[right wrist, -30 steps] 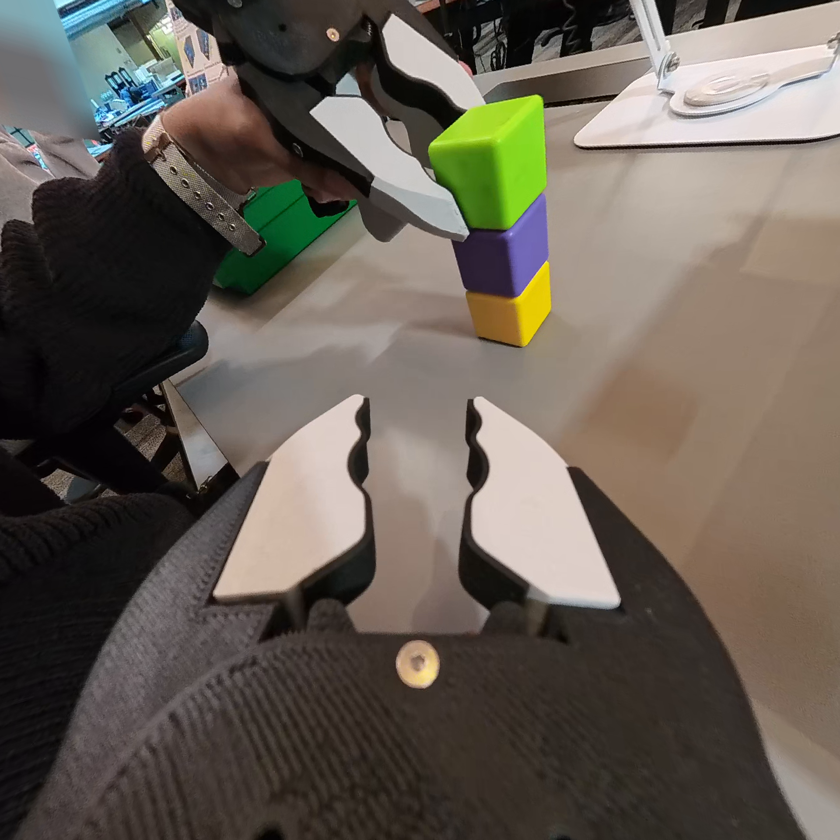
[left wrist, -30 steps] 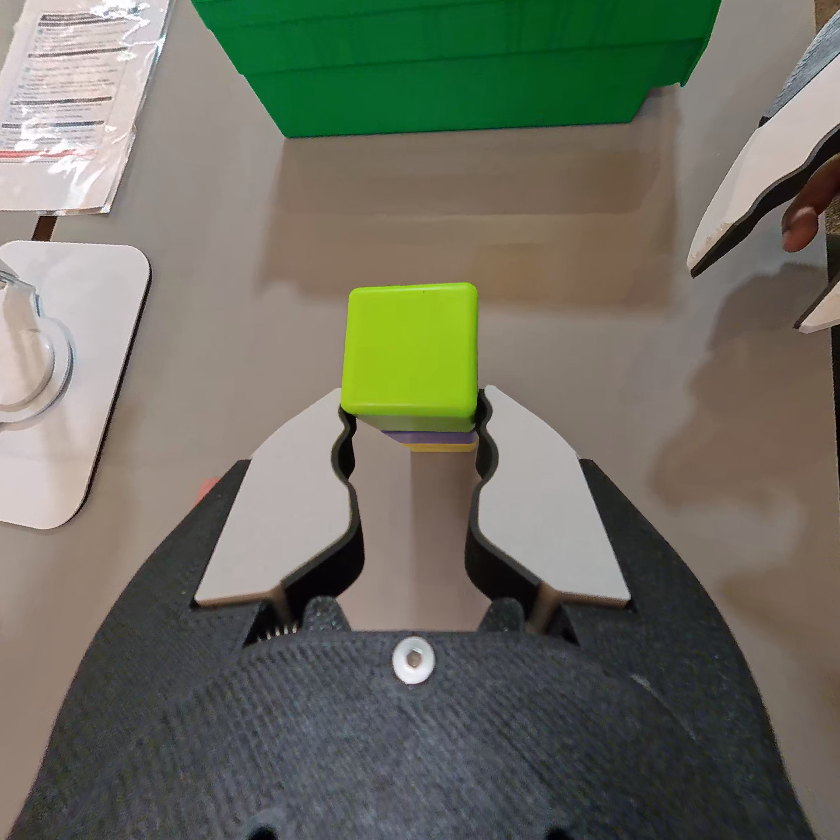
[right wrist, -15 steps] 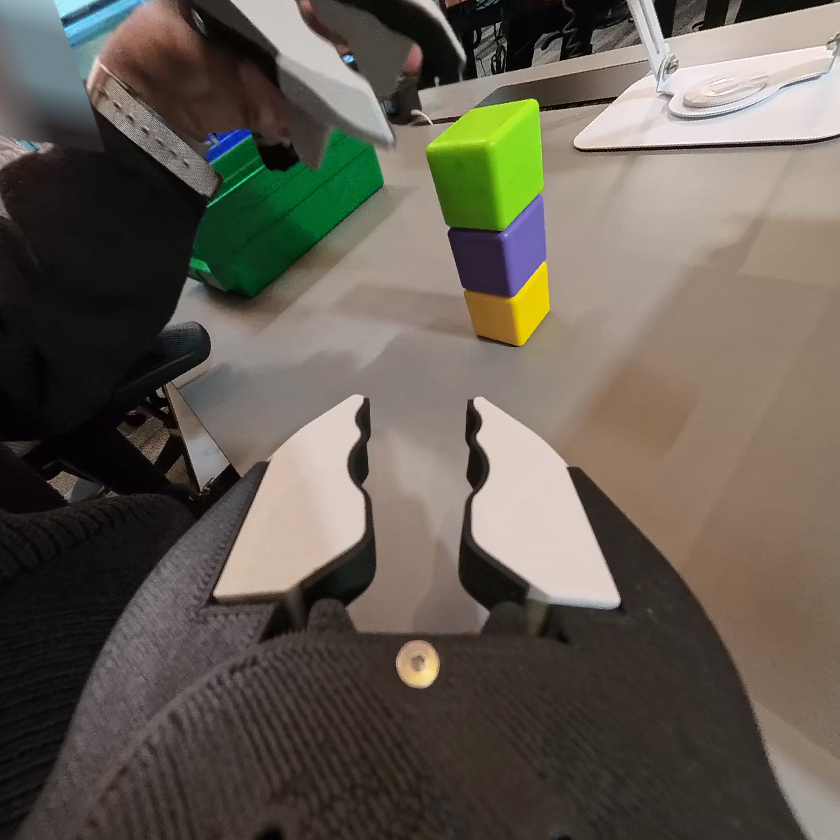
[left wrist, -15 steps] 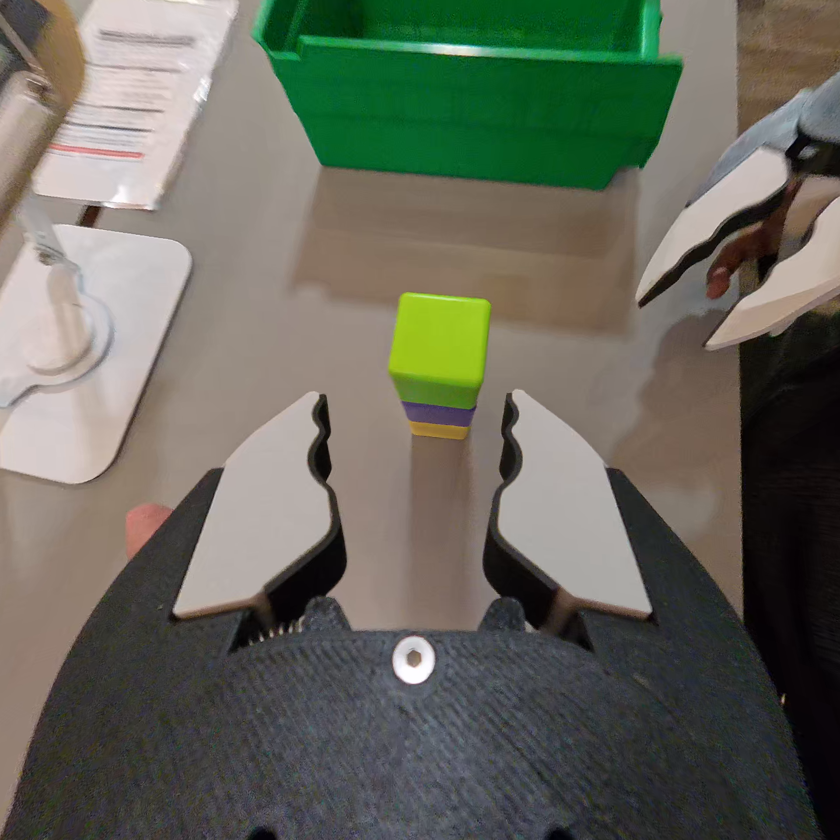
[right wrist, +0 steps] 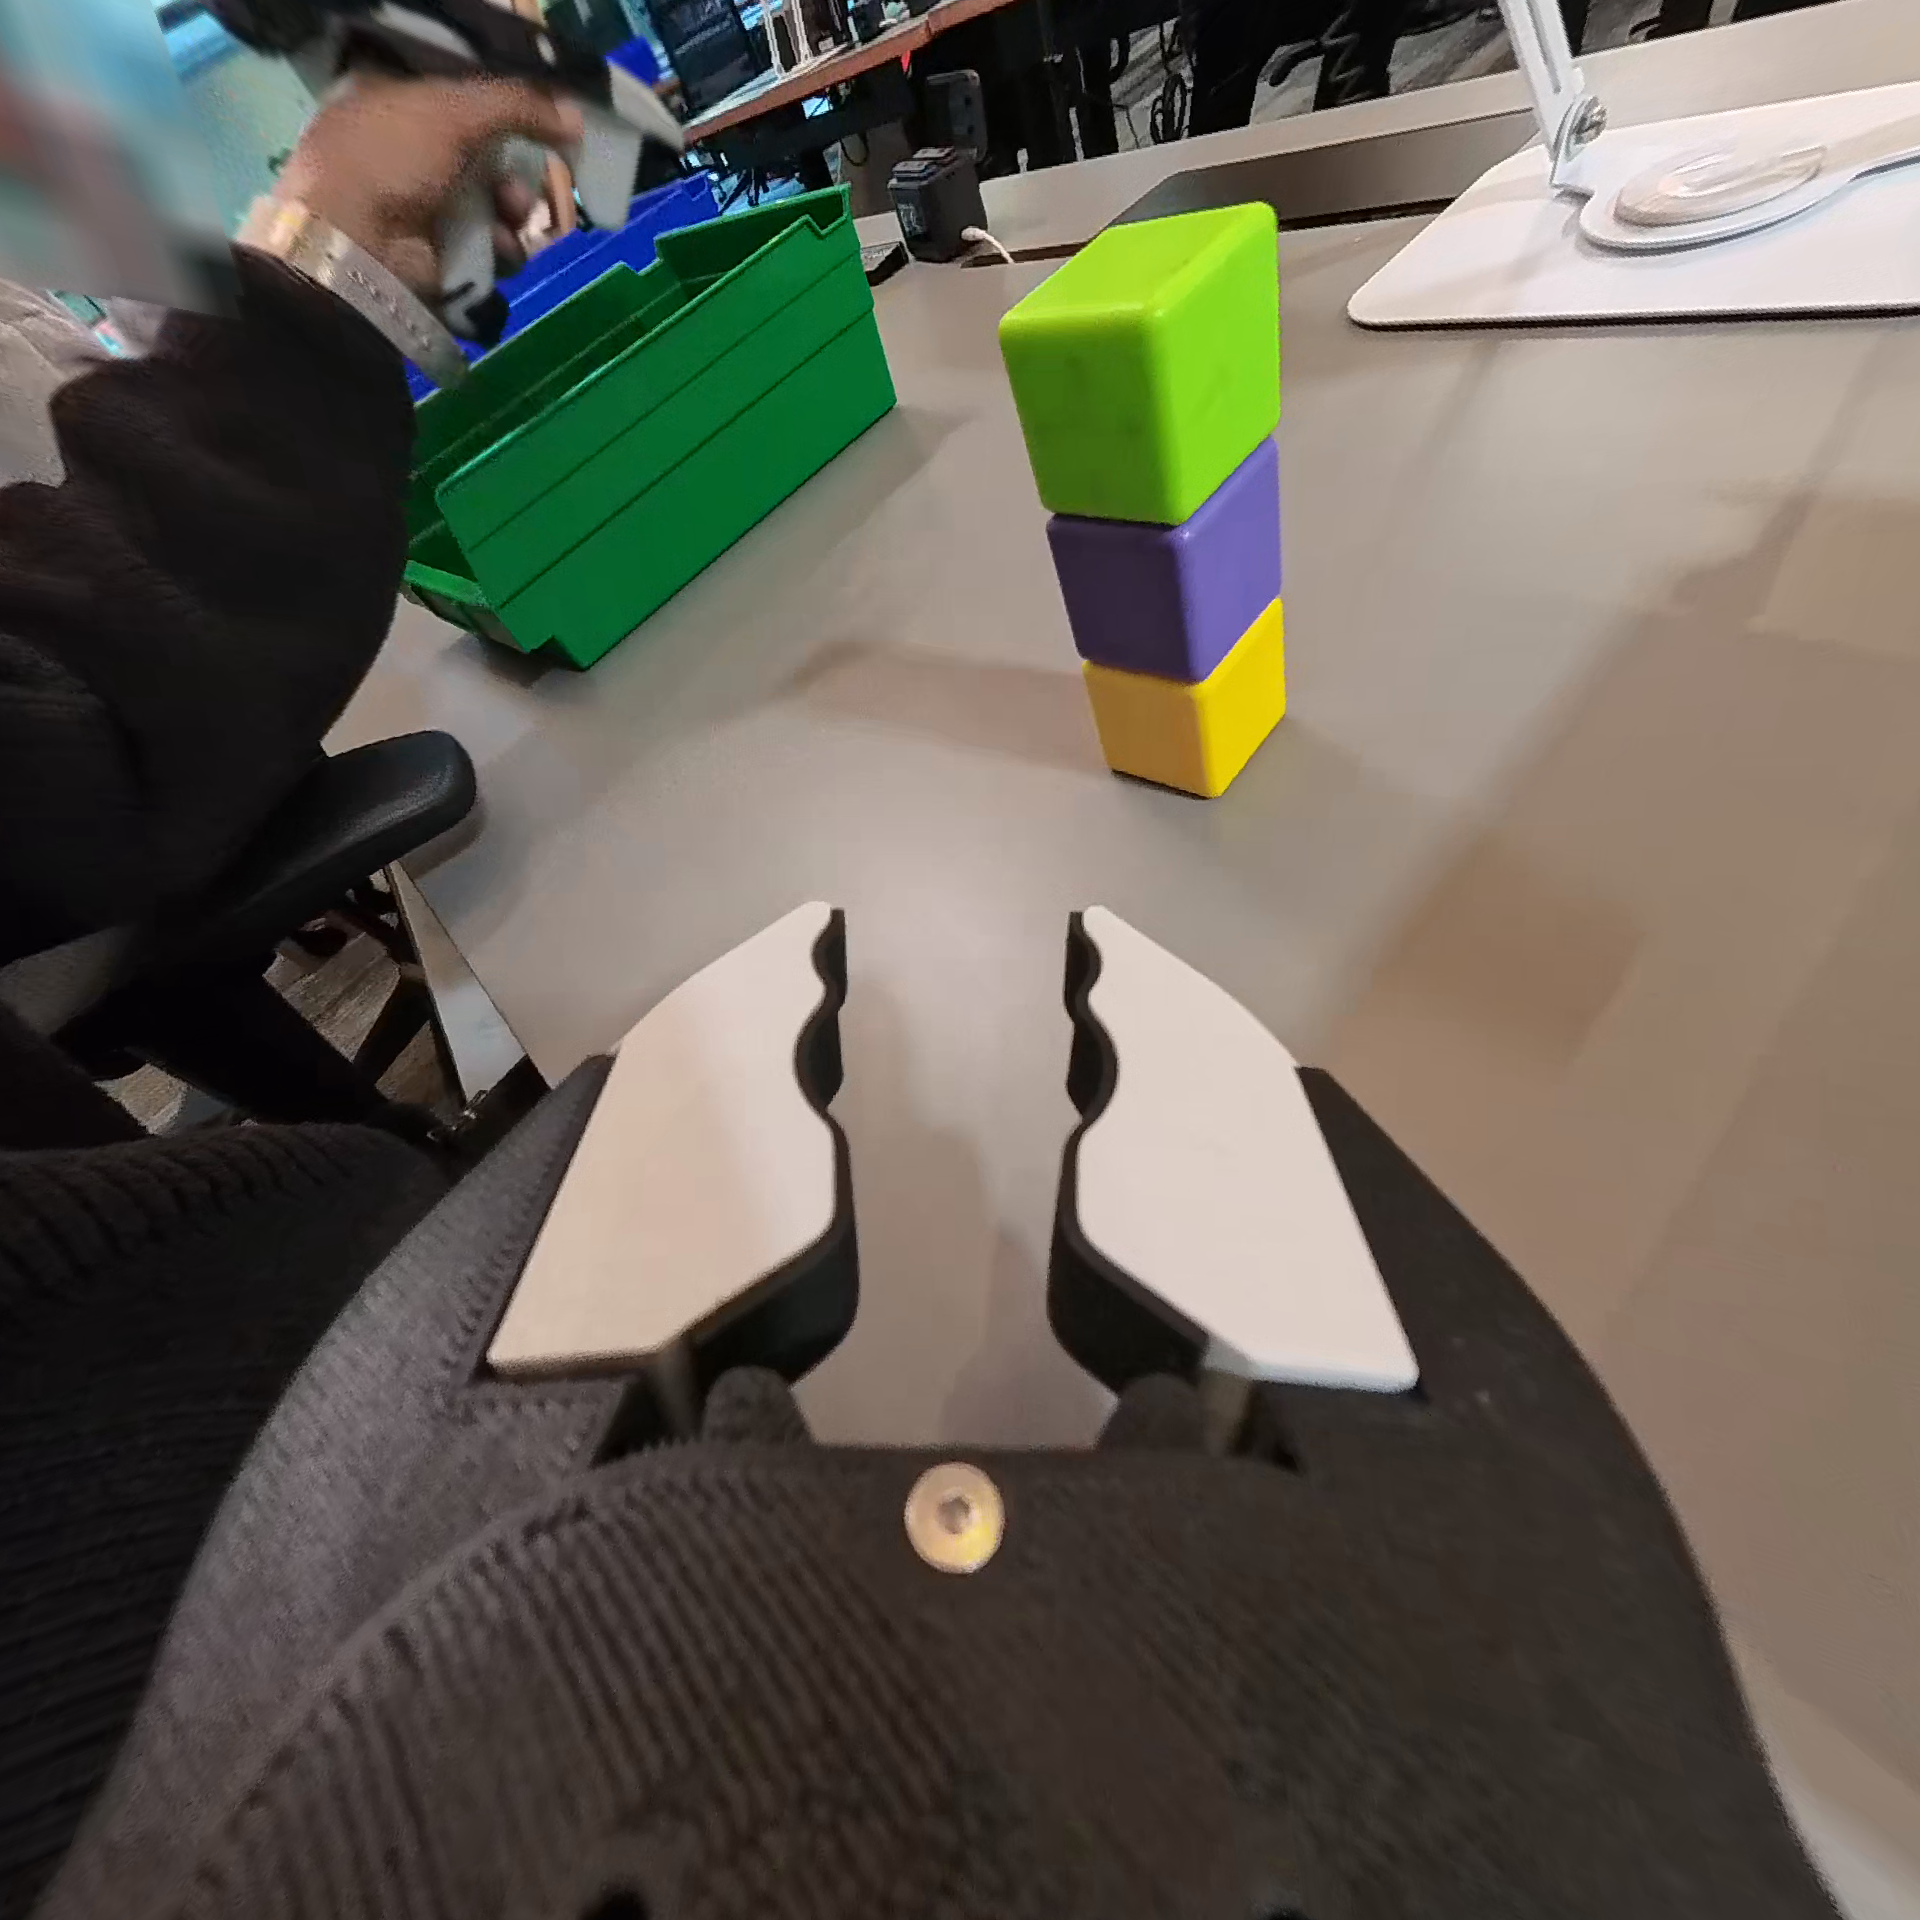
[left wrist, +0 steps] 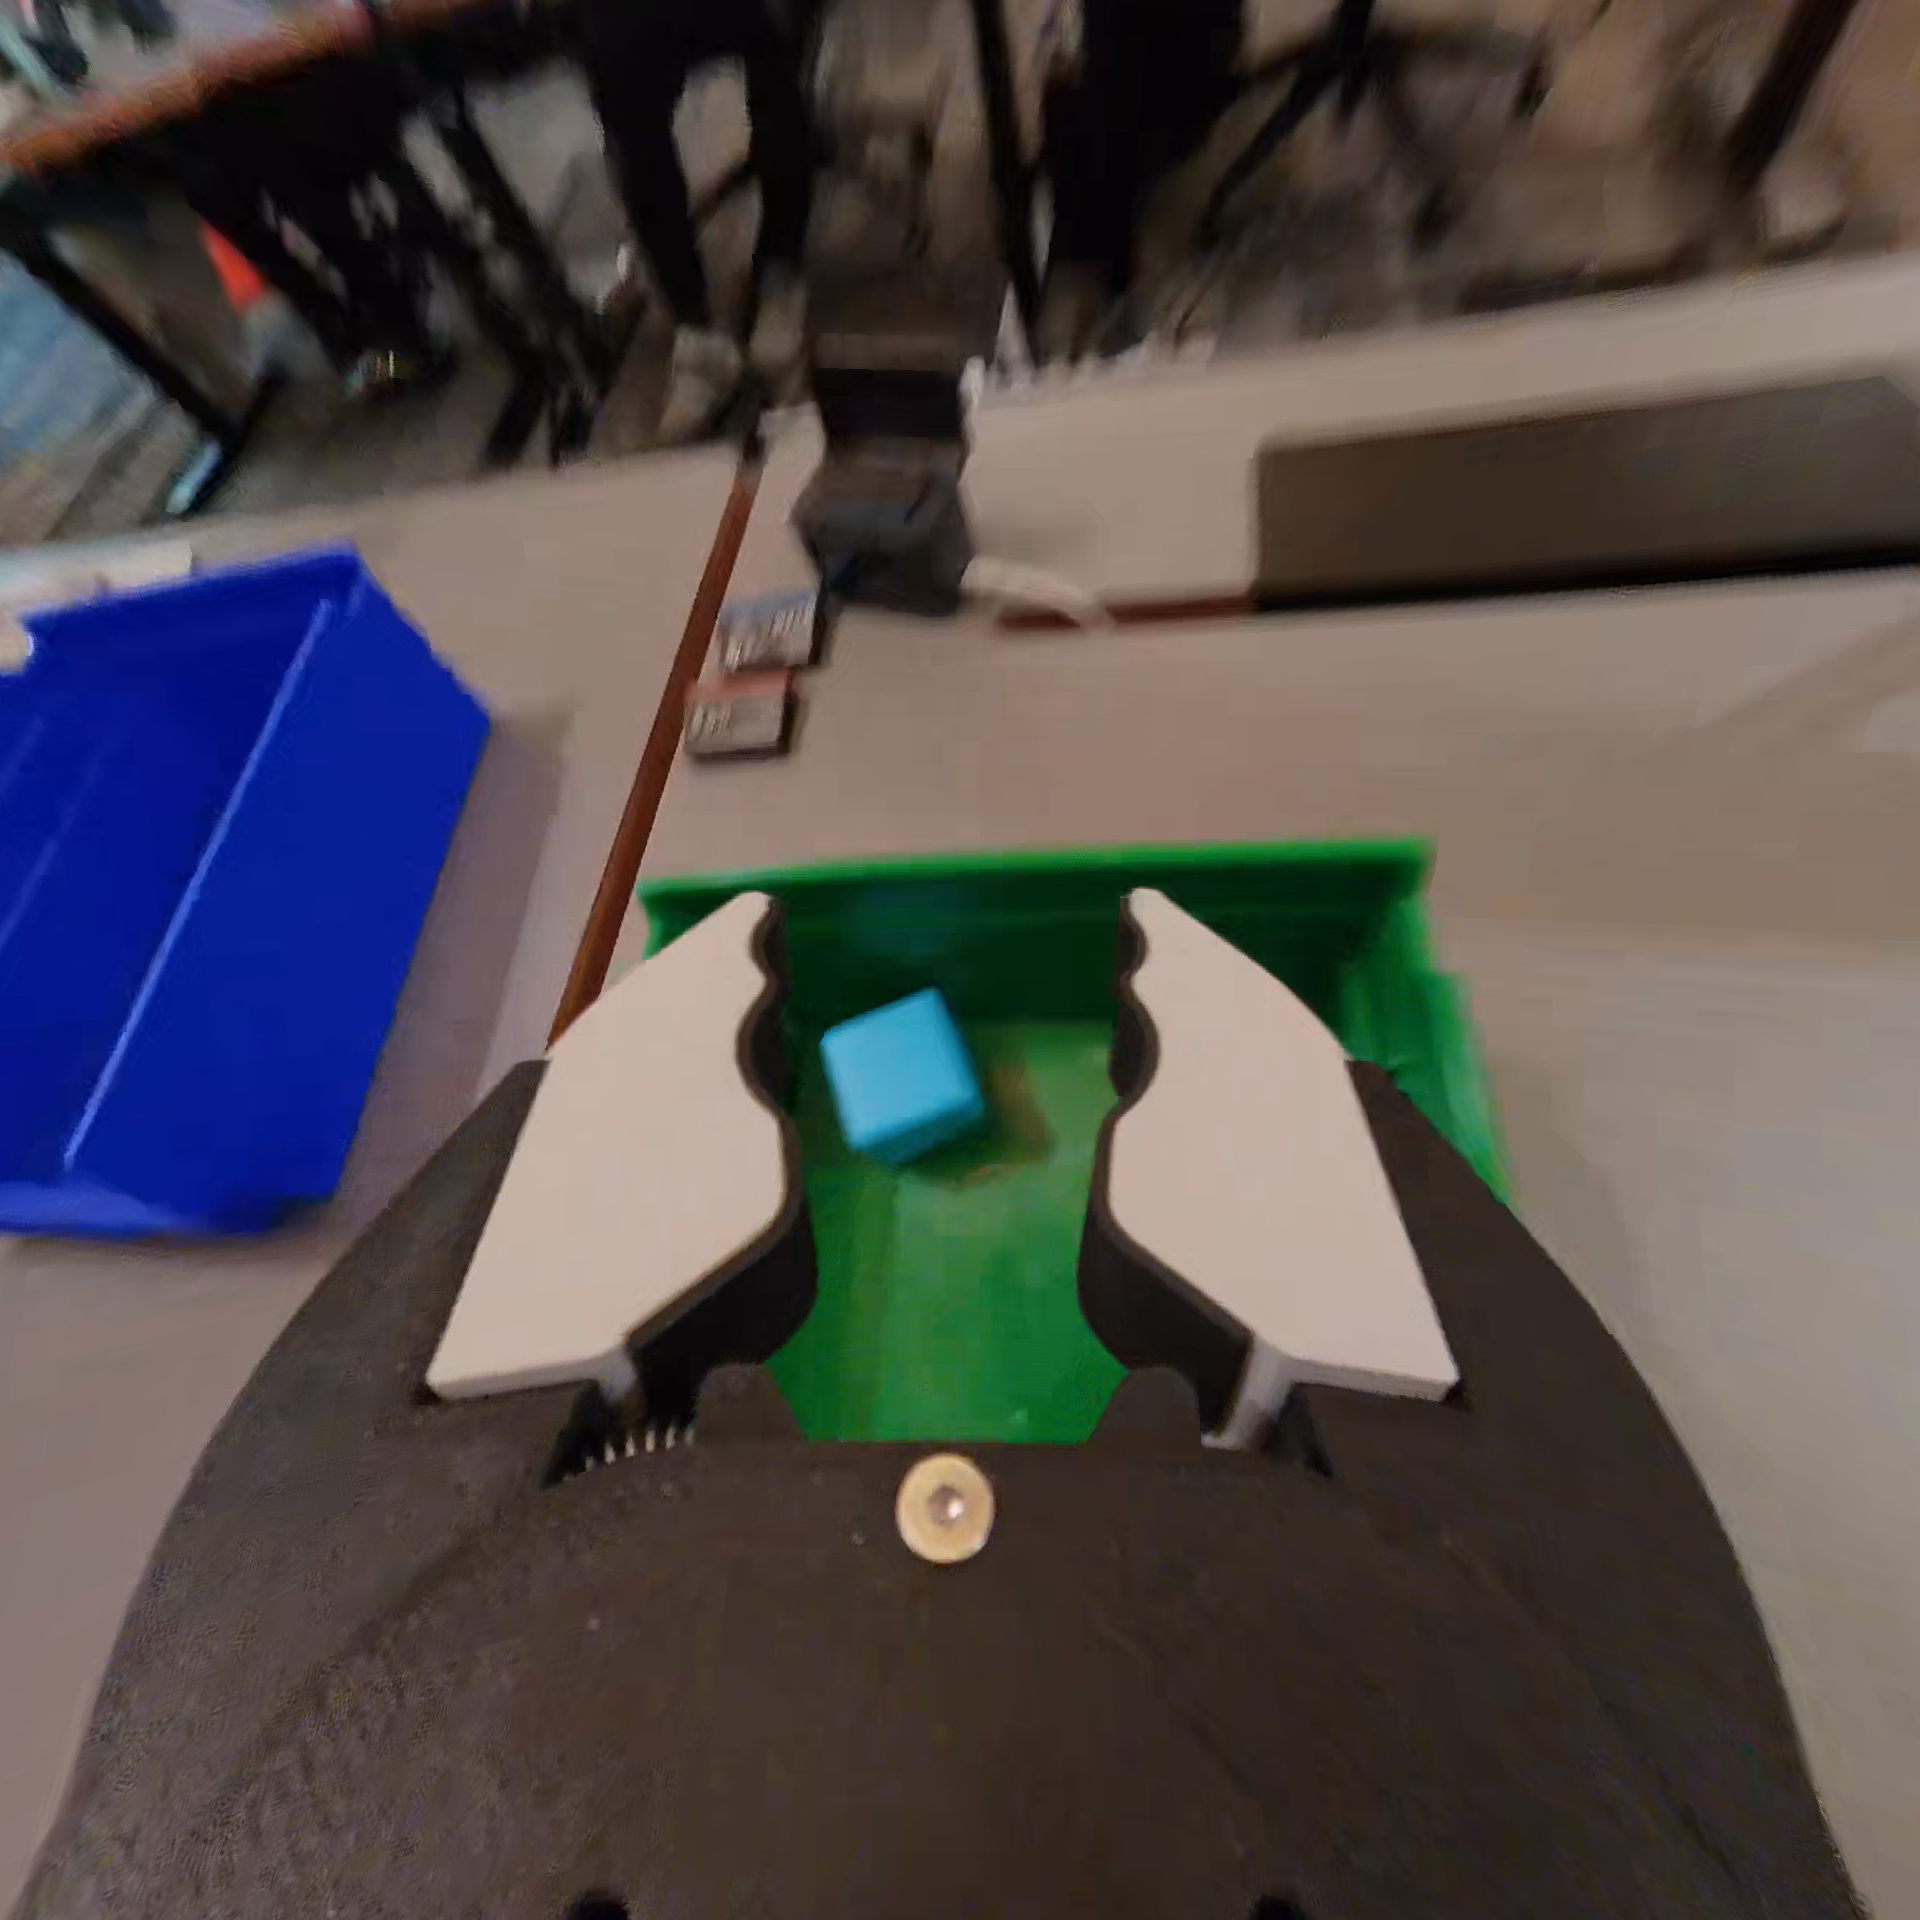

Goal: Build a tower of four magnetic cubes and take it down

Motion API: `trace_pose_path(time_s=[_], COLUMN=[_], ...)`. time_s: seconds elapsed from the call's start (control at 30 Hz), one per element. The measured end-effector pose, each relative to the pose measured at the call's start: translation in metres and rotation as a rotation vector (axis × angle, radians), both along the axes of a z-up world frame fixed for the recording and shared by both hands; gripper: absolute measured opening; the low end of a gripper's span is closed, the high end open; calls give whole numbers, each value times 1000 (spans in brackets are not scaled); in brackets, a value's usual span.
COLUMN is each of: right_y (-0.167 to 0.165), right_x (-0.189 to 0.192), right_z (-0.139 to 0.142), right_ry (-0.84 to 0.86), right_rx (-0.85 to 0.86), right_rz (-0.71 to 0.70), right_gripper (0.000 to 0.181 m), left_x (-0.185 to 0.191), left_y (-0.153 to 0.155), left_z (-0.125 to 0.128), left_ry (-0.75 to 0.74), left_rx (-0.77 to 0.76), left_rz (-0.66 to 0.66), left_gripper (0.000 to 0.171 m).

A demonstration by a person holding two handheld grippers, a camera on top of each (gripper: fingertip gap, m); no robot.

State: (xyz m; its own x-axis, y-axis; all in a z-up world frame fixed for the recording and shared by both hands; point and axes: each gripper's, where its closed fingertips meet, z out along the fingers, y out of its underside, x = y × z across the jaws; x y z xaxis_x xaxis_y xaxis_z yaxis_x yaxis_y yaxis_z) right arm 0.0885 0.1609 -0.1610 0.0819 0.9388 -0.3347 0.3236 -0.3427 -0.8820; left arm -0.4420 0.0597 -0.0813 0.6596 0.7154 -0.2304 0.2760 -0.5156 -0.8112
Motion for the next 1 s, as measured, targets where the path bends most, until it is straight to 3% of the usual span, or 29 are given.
trace_pose_path(time_s=[0.1,0.17,0.3,0.6,0.63,0.8,1.0], right_y=[-2,-4,-2,1,1,0,0], right_x=[-5,-7,-9,-8,-8,-9,-9], right_z=[-2,-3,0,2,2,1,1], right_ry=[-8,-14,-2,10,8,5,4], right_rx=[8,13,28,14,17,18,15], right_rz=[15,25,18,7,9,10,12], right_gripper=[41,41,38,37,37,37,37], left_x=[-13,-15,-25,-39,-39,-39,-1], left_y=[-14,-14,-26,-38,-38,-37,5], left_z=[-50,-69,-95,-135,-135,-108,-4], left_ry=[-96,-129,-141,-232,-232,-159,22], left_rx=[-81,-88,-143,-96,-96,-99,75], left_rz=[34,33,82,124,117,89,-89], left_gripper=[57,59,70,68,54,51,49])
